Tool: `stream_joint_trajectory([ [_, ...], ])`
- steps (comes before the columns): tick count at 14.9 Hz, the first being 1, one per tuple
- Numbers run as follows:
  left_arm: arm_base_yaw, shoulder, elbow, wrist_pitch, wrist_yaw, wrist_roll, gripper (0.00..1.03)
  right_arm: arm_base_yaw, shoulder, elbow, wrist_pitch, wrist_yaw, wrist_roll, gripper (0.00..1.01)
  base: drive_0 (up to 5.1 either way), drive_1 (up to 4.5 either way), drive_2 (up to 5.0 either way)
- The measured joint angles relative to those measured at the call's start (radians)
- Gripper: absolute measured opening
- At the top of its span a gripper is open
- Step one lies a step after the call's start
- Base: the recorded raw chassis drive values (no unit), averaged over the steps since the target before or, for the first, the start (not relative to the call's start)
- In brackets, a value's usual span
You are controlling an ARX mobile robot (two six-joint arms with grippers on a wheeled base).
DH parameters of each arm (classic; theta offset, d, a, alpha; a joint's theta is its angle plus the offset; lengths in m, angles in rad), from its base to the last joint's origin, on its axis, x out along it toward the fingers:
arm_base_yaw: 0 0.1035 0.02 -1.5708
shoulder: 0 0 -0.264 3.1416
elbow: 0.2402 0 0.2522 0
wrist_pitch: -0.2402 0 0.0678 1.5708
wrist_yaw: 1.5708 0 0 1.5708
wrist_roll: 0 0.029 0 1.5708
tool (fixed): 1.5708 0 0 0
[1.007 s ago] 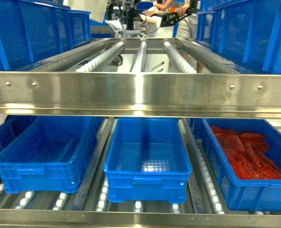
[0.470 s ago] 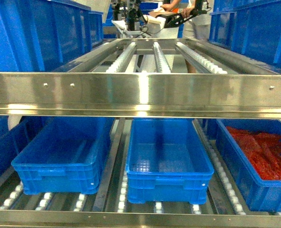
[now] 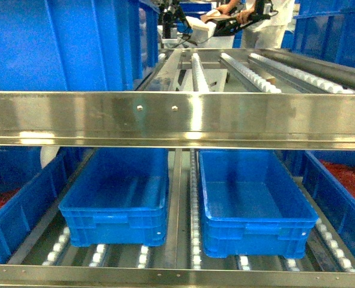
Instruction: Sort blue parts and orange caps into right shelf containers
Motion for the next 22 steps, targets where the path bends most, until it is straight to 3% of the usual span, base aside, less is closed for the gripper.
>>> stream_joint_trajectory([
  [22,0.000,0.000,0.000,0.000,-0.001,-0.001,0.43,0.000,0.000,0.000,-0.001,0.000,0.000,0.44,-0.2,0.11,0.1],
])
